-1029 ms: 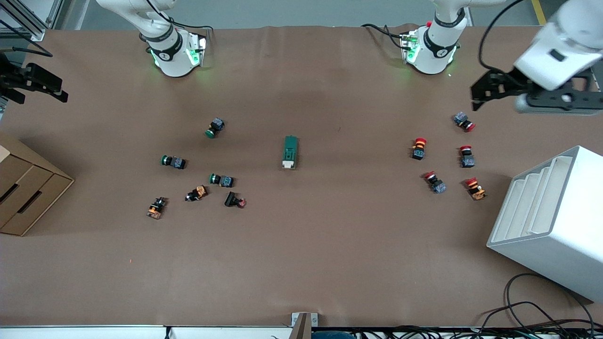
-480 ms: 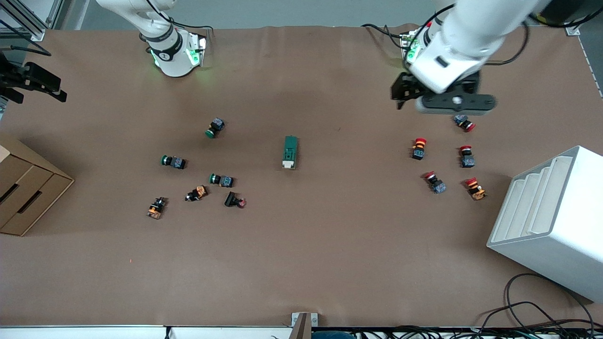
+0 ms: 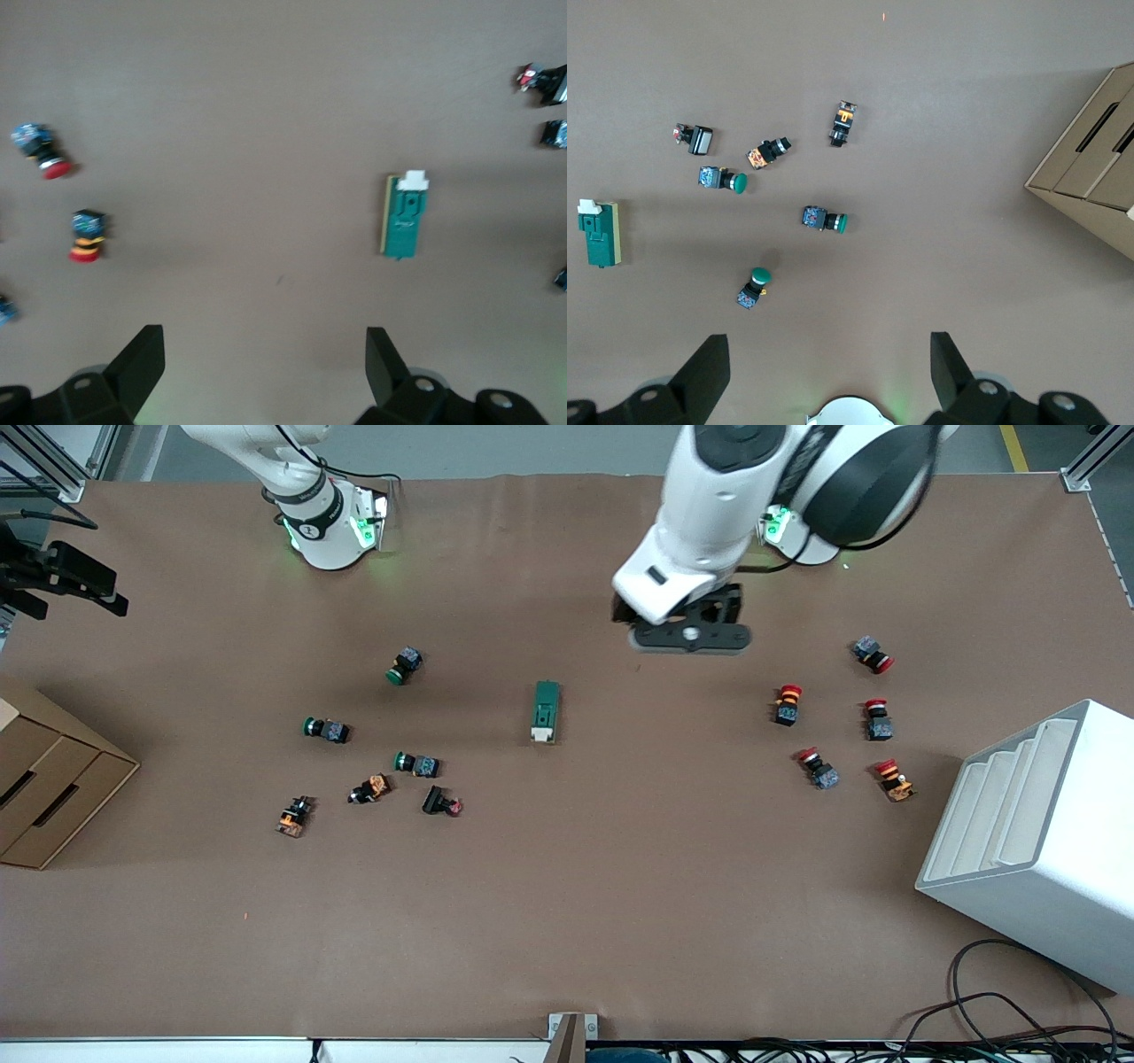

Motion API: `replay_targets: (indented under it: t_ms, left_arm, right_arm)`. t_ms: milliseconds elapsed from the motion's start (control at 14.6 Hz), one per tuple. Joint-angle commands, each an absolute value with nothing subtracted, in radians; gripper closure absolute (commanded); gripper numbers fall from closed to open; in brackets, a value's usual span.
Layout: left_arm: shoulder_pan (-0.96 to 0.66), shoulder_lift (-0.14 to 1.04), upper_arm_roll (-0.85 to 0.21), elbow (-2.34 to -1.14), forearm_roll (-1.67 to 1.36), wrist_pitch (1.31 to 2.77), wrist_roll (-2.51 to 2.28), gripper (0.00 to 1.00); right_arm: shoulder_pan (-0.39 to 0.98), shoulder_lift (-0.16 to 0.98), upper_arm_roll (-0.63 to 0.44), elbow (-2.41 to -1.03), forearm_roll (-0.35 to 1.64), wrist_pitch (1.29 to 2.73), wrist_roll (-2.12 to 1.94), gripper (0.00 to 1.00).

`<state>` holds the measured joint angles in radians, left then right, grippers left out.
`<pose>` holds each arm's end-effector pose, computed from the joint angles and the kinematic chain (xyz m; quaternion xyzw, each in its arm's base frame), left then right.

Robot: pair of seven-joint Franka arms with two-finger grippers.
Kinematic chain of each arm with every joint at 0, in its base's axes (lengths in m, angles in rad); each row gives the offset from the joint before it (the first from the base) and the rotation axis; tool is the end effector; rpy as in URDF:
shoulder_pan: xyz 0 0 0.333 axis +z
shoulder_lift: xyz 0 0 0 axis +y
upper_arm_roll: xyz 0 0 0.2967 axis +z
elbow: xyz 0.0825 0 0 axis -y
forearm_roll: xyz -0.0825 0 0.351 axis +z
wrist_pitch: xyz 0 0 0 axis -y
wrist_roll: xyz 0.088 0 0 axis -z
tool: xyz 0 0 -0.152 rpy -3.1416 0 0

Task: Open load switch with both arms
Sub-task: 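Move the left gripper over the green switch's white handle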

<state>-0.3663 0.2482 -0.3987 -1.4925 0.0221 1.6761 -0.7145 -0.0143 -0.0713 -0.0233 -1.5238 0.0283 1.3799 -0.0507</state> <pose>0.4402 -0.3904 0.4751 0.9988 -0.0222 -0.0416 0.0120 0.4765 -0.0136 0.6003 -0.9992 -0.0088 0.0356 0.0164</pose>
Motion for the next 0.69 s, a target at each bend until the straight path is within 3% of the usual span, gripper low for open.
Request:
replay_targets:
  t_ms: [0,618]
  left_arm:
    - [-0.437,0.277,-0.397,-1.509,0.080,1.745,-0.817,0.00]
    - [-0.721,0.446,-0.397,-1.561,0.358,1.793,-1.214,0.00]
  right_arm:
    - [-0.028,-0.089,-0.015,-1.529,0.045,1.371,-0.051,0.00]
    - [-0.037,-0.051,-0.018,-1.514,0.032,1.381,-0.061,0.00]
